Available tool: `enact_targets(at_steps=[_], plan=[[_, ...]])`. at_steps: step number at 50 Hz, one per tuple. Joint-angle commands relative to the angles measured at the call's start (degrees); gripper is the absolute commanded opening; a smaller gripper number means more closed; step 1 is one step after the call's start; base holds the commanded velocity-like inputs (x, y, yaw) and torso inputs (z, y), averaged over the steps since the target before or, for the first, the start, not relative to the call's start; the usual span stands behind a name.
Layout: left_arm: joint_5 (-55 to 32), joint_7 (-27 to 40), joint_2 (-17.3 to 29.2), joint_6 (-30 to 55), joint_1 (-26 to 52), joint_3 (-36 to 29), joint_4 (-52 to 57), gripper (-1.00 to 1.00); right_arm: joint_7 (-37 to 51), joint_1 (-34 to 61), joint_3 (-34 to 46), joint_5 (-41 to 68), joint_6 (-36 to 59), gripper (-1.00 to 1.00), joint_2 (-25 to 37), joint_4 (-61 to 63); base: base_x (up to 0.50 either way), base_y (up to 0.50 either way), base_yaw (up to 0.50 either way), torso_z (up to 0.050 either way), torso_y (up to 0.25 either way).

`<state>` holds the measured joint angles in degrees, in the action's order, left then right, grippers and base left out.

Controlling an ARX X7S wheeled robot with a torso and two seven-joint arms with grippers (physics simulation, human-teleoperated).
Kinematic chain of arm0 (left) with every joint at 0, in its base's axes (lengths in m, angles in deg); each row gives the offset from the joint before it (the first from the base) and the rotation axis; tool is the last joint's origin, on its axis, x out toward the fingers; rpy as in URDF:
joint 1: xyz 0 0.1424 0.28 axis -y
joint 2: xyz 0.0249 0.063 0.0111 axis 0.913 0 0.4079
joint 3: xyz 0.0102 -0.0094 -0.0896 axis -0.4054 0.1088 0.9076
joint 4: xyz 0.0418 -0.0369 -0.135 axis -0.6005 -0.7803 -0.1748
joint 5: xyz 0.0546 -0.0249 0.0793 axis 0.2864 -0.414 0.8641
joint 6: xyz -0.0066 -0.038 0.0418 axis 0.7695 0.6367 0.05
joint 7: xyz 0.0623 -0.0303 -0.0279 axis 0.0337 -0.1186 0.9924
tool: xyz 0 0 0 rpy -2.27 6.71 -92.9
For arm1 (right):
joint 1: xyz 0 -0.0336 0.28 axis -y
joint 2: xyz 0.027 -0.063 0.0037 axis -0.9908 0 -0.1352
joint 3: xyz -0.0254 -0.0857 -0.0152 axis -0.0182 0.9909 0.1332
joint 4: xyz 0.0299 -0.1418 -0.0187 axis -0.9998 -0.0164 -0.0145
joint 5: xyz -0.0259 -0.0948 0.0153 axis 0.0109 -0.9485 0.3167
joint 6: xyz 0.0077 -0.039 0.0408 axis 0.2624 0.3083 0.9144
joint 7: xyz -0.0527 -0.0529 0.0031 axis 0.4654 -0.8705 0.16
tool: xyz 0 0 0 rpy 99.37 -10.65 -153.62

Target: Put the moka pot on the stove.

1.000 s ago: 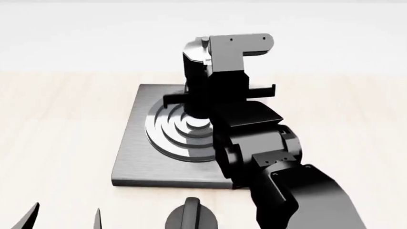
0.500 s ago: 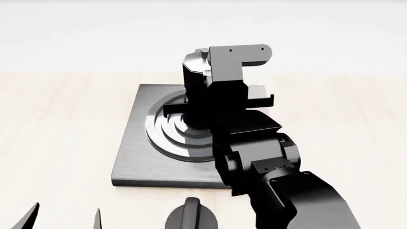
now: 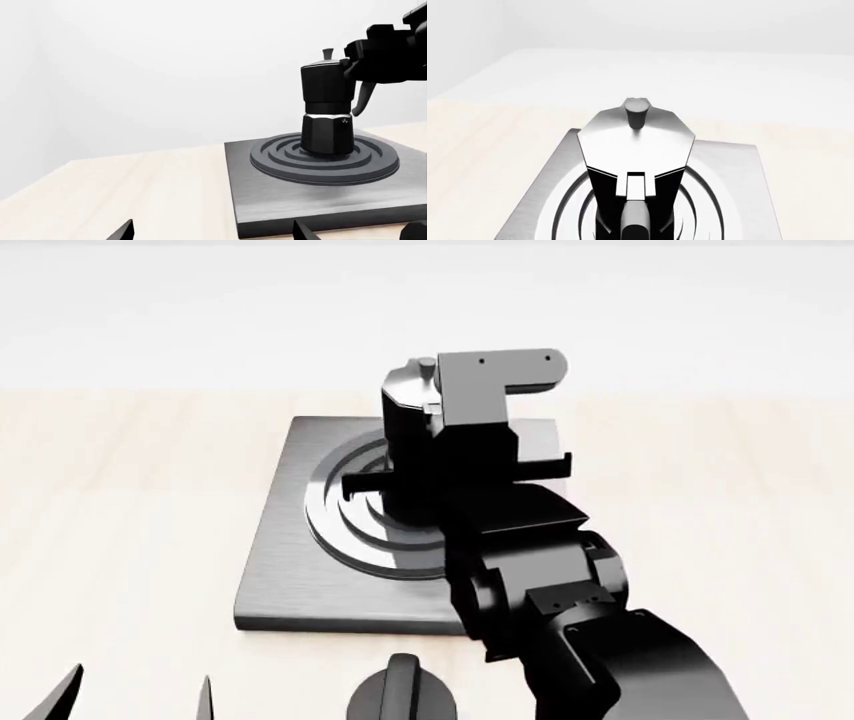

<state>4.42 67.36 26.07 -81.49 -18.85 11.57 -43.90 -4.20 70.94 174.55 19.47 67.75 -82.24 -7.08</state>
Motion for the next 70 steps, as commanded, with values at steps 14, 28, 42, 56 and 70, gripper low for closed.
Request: enact_targets(at_steps=[14,28,42,56,70], plan=[[-0.2,0.2,0.2,0.1,0.1,-0.3,0.1,1.0,-0.2,-0.1,-1.3,-2.2,-0.1,-1.0,0.0,0.3,0.0,0.0,0.0,0.0,0.001],[-0.2,0.2,0.3,0.2,0.1,-0.4,0.1,1.0,-0.5,-0.5,-1.3,-2.1,0.1,-1.0,0.0,0.3,0.0,0.0,0.0,0.0,0.001],[-0.4,0.3,0.4,0.4,0.2,-0.6,0.2,1.0,-0.8,-1.7,-1.4,-2.3,0.4,-1.0,0.0,0.4,0.0,0.0,0.0,0.0,0.0],[-0.7,0.3,0.5,0.7,0.2,-0.7,0.3,1.0,-0.6,-2.7,-1.4,-2.2,0.2,-1.0,0.0,0.1,0.0,0.0,0.0,0.0,0.0],[-0.7,0.5,0.5,0.5,0.2,-0.8,0.2,1.0,-0.9,-2.7,-1.3,-2.1,-0.2,1.0,0.0,0.7,0.0,0.0,0.0,0.0,0.0]])
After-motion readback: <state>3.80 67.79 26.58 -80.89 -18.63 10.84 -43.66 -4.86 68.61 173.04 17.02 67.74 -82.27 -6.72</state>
